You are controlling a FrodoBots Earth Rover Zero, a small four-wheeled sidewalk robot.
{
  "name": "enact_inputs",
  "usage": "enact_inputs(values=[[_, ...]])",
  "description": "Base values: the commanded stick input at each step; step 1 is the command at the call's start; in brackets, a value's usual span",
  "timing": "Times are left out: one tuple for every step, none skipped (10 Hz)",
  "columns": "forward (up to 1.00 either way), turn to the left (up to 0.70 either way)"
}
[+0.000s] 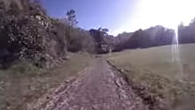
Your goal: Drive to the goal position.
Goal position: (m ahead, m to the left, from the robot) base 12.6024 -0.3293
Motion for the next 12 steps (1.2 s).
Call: enact_inputs(values=[[1.00, 0.00], [1.00, -0.01], [1.00, -0.03], [1.00, -0.08], [1.00, -0.14], [1.00, -0.39], [1.00, -0.38], [1.00, 0.00], [1.00, 0.00], [1.00, 0.00], [1.00, -0.01], [1.00, -0.12]])
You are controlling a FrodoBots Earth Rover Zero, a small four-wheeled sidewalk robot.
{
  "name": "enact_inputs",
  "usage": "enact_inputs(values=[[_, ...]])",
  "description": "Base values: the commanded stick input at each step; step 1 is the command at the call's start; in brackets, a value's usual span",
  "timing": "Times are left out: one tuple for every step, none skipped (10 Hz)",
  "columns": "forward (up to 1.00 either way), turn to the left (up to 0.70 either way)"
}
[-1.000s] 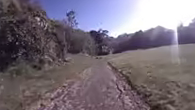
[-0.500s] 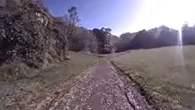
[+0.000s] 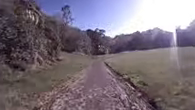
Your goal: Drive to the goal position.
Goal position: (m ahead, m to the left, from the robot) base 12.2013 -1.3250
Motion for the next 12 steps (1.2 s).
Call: enact_inputs(values=[[1.00, -0.21], [1.00, -0.31], [1.00, -0.35], [1.00, -0.39], [1.00, -0.25], [1.00, -0.09], [1.00, 0.00], [1.00, 0.00], [1.00, 0.00], [1.00, 0.00], [1.00, 0.00], [1.00, 0.00]])
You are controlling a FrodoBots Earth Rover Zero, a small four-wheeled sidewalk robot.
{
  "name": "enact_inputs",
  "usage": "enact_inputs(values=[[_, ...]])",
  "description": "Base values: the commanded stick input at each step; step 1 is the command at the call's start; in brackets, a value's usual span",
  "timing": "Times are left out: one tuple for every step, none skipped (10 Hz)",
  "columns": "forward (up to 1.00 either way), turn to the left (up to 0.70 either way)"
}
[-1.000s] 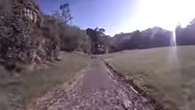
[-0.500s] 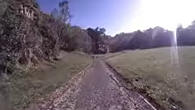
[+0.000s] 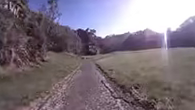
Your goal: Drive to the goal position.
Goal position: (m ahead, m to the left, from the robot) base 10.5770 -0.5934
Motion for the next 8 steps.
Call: enact_inputs(values=[[1.00, 0.00], [1.00, 0.00], [1.00, 0.00], [1.00, 0.00], [1.00, 0.00], [1.00, 0.00], [1.00, 0.00], [0.00, 0.00]])
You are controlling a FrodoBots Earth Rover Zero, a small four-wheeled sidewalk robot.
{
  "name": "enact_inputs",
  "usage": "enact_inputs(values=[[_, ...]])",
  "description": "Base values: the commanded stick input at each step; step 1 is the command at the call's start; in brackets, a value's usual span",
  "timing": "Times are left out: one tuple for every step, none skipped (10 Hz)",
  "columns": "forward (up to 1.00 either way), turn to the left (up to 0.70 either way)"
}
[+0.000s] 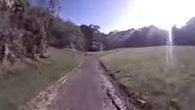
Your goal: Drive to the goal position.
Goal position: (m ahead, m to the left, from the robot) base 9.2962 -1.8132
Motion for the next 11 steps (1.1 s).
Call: enact_inputs(values=[[0.03, 0.00], [0.04, 0.00], [-0.10, 0.00], [-0.23, 0.00], [-0.14, 0.00], [-0.10, 0.00], [0.00, 0.00], [0.00, 0.00], [0.00, 0.00], [0.00, 0.00], [0.00, 0.00]])
